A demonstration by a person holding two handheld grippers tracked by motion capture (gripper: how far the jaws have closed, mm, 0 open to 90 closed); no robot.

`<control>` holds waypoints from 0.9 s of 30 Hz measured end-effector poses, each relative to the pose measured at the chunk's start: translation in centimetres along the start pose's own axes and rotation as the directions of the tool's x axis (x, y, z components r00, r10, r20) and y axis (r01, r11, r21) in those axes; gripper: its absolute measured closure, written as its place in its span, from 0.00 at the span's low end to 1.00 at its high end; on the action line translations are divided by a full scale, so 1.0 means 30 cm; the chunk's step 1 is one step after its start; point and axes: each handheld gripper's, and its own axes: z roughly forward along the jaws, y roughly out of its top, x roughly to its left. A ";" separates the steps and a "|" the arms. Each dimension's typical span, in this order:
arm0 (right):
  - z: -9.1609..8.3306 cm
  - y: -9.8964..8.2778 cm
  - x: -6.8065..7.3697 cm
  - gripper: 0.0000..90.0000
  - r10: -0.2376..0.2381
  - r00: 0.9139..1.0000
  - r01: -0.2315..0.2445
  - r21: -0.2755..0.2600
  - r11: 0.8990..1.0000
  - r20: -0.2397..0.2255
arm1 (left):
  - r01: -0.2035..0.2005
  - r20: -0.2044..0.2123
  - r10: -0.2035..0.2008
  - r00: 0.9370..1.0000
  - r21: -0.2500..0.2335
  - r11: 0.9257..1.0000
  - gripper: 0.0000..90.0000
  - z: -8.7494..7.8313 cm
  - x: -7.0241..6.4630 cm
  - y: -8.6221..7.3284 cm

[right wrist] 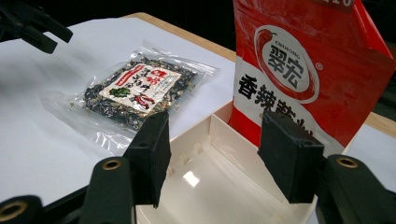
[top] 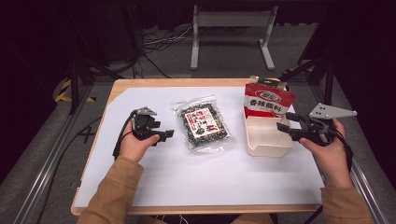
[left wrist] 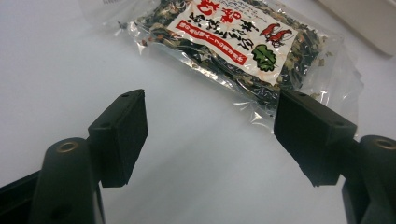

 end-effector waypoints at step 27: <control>-0.011 -0.003 0.079 0.46 -0.041 0.999 0.041 -0.020 0.999 -0.019 | 0.089 0.054 -0.089 0.995 0.013 0.996 0.26 0.206 0.006 0.015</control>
